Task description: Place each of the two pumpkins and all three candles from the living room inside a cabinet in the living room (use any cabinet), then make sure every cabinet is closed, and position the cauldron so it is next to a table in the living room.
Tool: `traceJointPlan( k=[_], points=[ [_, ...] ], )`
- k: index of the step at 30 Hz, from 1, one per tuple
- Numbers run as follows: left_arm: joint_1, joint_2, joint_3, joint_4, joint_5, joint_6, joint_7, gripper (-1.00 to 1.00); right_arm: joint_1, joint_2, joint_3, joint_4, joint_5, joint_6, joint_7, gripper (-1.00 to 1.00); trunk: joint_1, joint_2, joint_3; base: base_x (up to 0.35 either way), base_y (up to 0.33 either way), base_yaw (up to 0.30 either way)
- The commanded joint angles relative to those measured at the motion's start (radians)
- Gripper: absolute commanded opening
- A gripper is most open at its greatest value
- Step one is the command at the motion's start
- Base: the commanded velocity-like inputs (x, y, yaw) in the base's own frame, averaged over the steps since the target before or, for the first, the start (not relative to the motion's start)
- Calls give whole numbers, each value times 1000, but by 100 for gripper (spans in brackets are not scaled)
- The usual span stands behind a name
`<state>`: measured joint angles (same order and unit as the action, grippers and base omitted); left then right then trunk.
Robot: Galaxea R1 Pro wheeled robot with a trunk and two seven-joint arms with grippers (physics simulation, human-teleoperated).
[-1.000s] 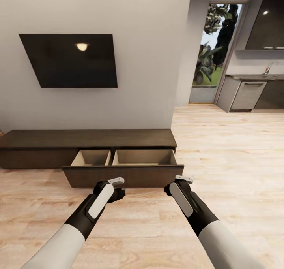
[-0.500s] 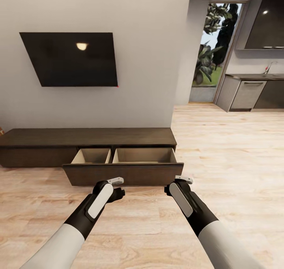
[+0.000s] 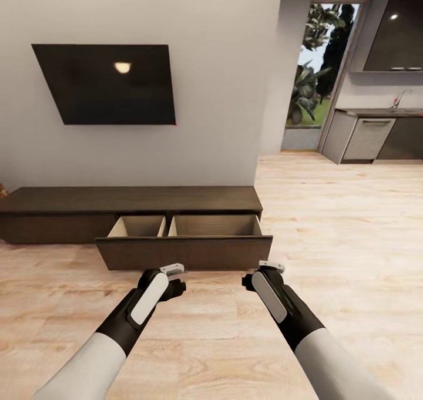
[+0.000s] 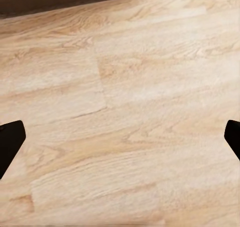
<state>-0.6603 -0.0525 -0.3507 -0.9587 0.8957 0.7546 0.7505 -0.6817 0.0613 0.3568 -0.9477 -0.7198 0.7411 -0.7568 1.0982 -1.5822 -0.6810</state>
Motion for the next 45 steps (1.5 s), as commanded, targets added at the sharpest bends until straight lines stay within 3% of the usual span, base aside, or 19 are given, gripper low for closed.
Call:
traceJointPlan(
  k=[1, 45],
  points=[
    [-1, 0, -2, -1, 10, 0, 10, 100, -1, -1, 2, -1, -10, 1, -7, 100, 4, -8, -4, -126, 0, 0],
    [-1, 2, 0, -1, 11, 0, 10, 100, -1, -3, -1, -2, -10, -5, -3, 100, 172, -316, -129, -37, 0, 0]
  ],
)
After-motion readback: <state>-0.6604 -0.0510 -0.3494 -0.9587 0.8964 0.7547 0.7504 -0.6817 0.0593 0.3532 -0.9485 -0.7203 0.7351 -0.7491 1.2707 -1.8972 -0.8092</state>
